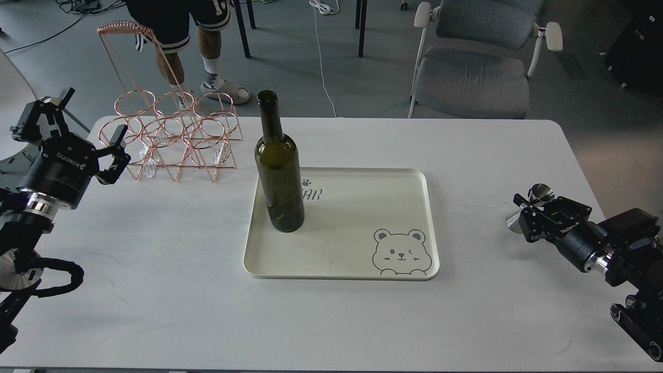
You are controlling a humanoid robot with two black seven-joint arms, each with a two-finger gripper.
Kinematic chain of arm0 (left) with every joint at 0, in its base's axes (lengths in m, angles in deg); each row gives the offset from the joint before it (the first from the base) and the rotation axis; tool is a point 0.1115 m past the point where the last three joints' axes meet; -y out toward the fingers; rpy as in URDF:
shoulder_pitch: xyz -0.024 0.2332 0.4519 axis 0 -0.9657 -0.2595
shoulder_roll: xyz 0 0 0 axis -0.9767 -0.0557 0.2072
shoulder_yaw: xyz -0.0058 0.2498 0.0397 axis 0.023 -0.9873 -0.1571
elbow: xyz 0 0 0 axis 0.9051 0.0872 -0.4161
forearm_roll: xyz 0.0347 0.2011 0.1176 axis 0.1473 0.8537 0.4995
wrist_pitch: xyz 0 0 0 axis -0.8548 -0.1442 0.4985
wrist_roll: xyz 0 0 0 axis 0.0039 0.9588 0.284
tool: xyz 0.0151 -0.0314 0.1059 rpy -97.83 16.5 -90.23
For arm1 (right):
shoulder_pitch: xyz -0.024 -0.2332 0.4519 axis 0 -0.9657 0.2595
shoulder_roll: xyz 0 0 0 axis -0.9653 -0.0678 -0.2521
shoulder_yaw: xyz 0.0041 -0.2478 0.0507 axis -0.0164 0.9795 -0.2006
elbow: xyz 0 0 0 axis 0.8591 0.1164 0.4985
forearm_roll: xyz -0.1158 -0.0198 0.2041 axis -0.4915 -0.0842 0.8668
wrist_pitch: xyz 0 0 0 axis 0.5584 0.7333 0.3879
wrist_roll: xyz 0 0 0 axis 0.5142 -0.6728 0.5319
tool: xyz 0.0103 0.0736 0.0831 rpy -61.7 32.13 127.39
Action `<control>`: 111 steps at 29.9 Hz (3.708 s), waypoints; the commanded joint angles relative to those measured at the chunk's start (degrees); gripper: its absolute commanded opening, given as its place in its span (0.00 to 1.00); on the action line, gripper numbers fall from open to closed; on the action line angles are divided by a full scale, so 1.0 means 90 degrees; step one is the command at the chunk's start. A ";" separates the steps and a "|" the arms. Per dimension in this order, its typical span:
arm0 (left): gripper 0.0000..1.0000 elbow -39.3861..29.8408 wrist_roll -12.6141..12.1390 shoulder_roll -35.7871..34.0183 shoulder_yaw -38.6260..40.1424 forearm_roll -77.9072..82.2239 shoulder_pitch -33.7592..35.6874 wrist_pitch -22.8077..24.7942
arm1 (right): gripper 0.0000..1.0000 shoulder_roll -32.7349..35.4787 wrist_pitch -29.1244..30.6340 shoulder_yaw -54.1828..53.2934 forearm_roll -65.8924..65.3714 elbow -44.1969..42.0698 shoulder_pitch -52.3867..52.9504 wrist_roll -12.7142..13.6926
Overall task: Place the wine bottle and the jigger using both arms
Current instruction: 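Lift the jigger off the tray and carry it away from the tray, then set the jigger on the table and open the right gripper, then raise the right gripper and reach the left gripper toward the wine bottle, then grasp the wine bottle neck with the left gripper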
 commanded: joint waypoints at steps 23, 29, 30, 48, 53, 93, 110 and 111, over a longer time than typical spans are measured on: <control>1.00 0.0000 0.0000 -0.0001 0.0000 0.0009 0.0013 0.0000 | 0.96 0.1316 -0.0146 0.0214 0.0029 0.1276 -0.0820 0.0000; 1.00 0.0010 0.0000 -0.0011 0.0000 0.0009 0.0013 0.0000 | 0.97 0.2556 -0.0097 0.0263 0.1129 0.2622 -0.1493 0.0000; 1.00 0.0000 0.0000 -0.0001 0.0000 0.0009 0.0013 0.0000 | 0.97 0.2819 -0.0078 0.0292 0.1490 0.2895 -0.1552 0.0000; 1.00 -0.0058 0.0269 -0.0196 0.0000 0.0370 0.0013 0.0000 | 0.97 0.2355 0.1933 0.0712 0.8630 0.4530 0.0848 0.0000; 1.00 -0.0068 0.0269 -0.0304 -0.0009 0.0605 0.0013 0.0000 | 0.98 0.1096 0.2723 0.0693 1.0037 0.3418 0.1600 0.0000; 1.00 -0.3428 0.0269 -0.0695 -0.0517 1.2275 0.1926 -0.0787 | 0.98 -0.0313 0.4414 0.0644 1.1337 0.1902 0.1514 0.0094; 0.99 -0.2794 0.0269 0.0086 -0.0986 1.2314 0.2561 -0.0728 | 0.98 -0.0293 0.4414 0.0644 1.1337 0.1922 0.1504 0.0084; 0.99 -0.2735 0.0269 0.0135 -0.1025 1.2314 0.2600 -0.0728 | 0.98 -0.0293 0.4414 0.0644 1.1337 0.1922 0.1504 0.0094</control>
